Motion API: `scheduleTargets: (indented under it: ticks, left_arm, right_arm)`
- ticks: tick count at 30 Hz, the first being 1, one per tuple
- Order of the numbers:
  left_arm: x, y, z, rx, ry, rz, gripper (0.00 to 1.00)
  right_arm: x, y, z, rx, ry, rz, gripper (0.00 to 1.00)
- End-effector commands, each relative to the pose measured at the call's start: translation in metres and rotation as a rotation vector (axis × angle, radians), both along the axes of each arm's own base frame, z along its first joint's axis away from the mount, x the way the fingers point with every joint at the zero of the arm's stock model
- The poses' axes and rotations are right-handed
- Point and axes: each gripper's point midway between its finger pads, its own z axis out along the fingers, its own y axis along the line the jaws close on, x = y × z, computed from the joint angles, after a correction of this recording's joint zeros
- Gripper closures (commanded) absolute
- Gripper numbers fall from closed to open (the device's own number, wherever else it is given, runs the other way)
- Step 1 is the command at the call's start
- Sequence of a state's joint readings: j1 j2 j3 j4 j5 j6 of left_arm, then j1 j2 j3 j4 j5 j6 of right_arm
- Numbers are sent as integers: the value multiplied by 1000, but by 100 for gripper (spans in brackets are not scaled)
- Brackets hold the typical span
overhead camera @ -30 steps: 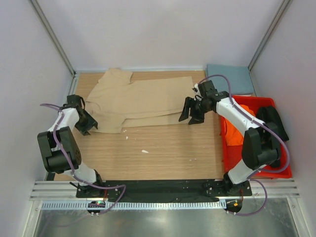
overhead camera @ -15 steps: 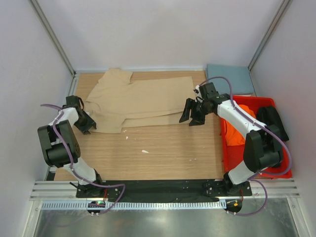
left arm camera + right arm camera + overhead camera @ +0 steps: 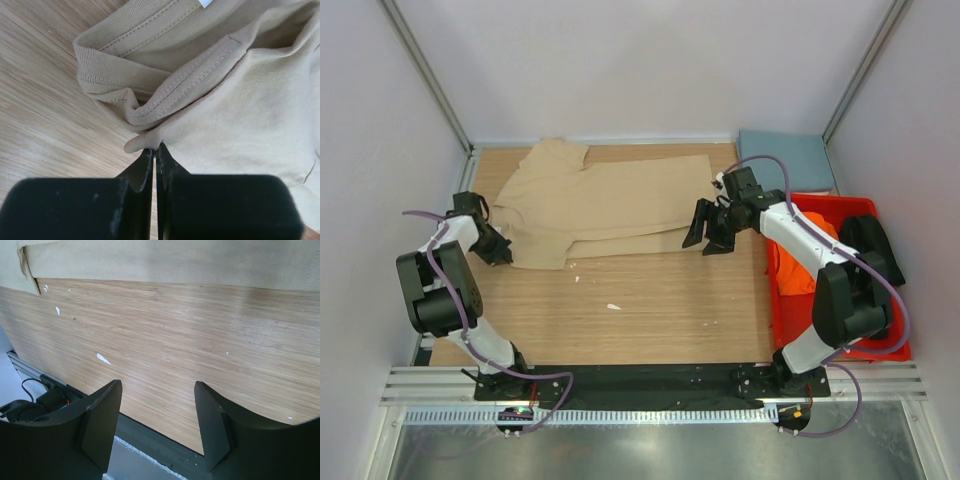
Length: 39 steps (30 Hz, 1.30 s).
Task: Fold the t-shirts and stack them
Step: Fold the tshirt
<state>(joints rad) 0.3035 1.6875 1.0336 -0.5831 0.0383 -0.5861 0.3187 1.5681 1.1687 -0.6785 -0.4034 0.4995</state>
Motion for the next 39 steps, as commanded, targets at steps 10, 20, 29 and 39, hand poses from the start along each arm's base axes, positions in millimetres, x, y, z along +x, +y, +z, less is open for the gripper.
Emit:
scheduleTargets:
  ticks: [10,20,29,39]
  left_arm:
    - [56,-6,74,-83,-189,20,100]
    - [185,-38,91,-296,-464,-83,100]
    - [237,-69,73,-276,-514,-210,89]
    - [241,-35,90,-130,-535,-88,53]
  right_arm:
    - [12,6,7,11,-34,34,33]
    - [25,9,-6,-7,21,1,32]
    - [79,25,-20,30,-22,-46,31]
    - [144,13,-34,9,-18,-259,37]
